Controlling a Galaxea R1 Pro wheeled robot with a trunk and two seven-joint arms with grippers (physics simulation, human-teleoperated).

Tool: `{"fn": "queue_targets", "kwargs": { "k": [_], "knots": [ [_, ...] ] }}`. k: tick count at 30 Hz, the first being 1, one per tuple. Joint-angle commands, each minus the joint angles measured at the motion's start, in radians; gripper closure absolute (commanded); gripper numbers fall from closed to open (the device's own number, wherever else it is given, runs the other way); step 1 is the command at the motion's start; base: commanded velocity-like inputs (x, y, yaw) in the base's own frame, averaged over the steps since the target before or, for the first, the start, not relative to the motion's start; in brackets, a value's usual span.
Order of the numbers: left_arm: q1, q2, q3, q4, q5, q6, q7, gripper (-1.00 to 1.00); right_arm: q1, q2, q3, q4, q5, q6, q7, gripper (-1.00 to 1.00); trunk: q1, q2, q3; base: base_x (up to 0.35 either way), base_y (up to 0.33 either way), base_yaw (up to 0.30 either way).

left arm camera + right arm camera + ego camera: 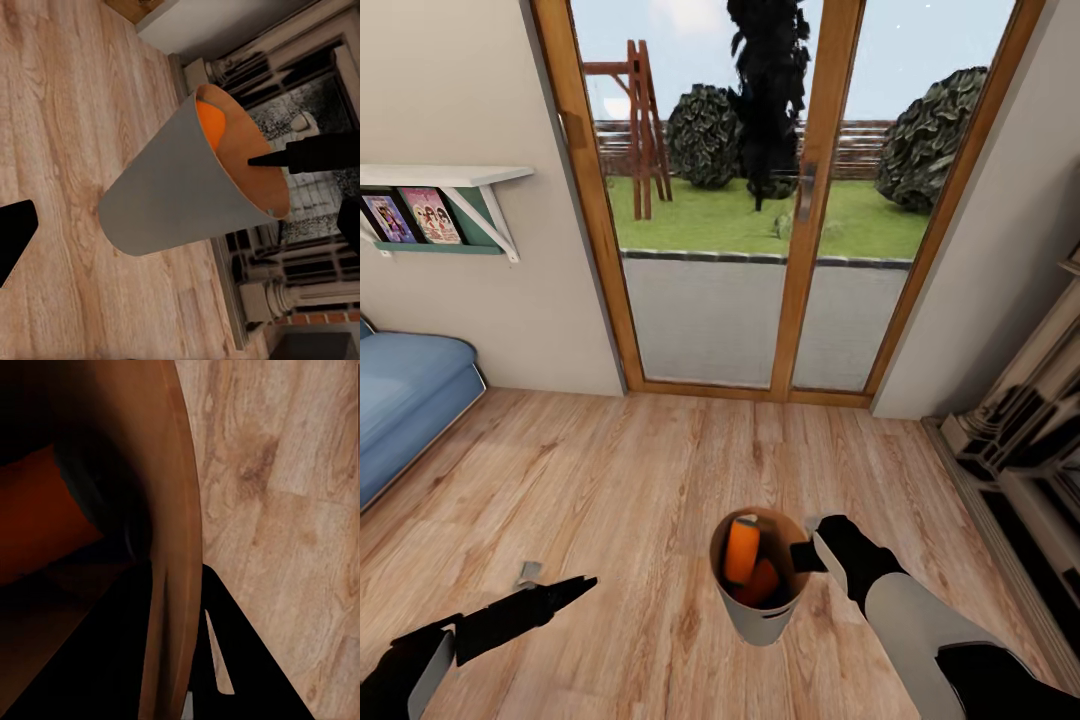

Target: Put the three can of soda from the living room inside the tash can in the kitchen.

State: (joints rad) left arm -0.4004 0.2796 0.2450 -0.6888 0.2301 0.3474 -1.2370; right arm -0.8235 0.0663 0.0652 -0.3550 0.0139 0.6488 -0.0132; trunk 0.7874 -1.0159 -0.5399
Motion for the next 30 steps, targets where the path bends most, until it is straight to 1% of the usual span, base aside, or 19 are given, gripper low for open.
{"fn": "queue_targets", "kwargs": {
  "k": [1, 3, 7, 13, 16, 17, 19, 23, 30],
  "knots": [
    [0.0, 0.002, 0.0, 0.0, 0.0, -0.003, 0.0, -1.0, 0.0, 0.0, -0.002, 0.0, -0.012, -0.006, 0.004, 1.0, 0.0, 0.0, 0.0, 0.0, 0.0, 0.0],
    [0.0, 0.006, 0.0, 0.001, 0.0, -0.016, -0.001, -1.0, 0.0, 0.0, -0.002, 0.0, -0.012, -0.035, 0.004, 1.0, 0.0, 0.0, 0.0, 0.0, 0.0, 0.0],
    [0.0, 0.009, 0.0, 0.001, 0.0, -0.03, -0.001, -1.0, 0.0, 0.0, -0.002, 0.001, -0.012, -0.139, 0.004, 1.0, 0.0, 0.0, 0.0, 0.0, 0.0, 0.0],
    [0.0, 0.01, -0.001, 0.003, 0.0, -0.039, 0.001, -1.0, 0.0, 0.001, -0.004, 0.001, -0.015, -0.177, 0.005, 1.0, 0.0, 0.0, 0.0, 0.0, 0.0, 0.0],
    [0.0, 0.01, -0.001, 0.003, 0.0, -0.05, 0.001, -1.0, 0.0, 0.001, -0.004, 0.001, -0.016, -0.216, 0.007, 1.0, 0.0, 0.0, 0.0, 0.0, 0.0, 0.0],
    [0.0, 0.01, -0.001, 0.004, 0.0, -0.057, 0.002, -1.0, 0.0, 0.001, -0.004, 0.001, -0.018, -0.249, 0.009, 1.0, 0.0, 0.0, 0.0, 0.0, 0.0, 0.0],
    [0.0, 0.01, -0.001, 0.004, 0.0, -0.06, 0.001, -1.0, 0.0, 0.001, -0.004, 0.002, -0.019, -0.268, 0.01, 1.0, 0.0, 0.0, 0.0, 0.0, 0.0, 0.0],
    [0.0, 0.01, -0.001, 0.005, 0.0, -0.062, 0.001, -1.0, 0.0, 0.001, -0.004, 0.003, -0.02, -0.282, 0.011, 1.0, 0.0, 0.0, 0.0, 0.0, 0.0, 0.0],
    [0.0, 0.01, -0.001, 0.005, 0.0, -0.064, 0.001, -1.0, 0.0, 0.001, -0.004, 0.004, -0.02, -0.289, 0.012, 1.0, 0.027, -0.049, -0.022, 0.0, 0.0, 0.0]
  ]
}}
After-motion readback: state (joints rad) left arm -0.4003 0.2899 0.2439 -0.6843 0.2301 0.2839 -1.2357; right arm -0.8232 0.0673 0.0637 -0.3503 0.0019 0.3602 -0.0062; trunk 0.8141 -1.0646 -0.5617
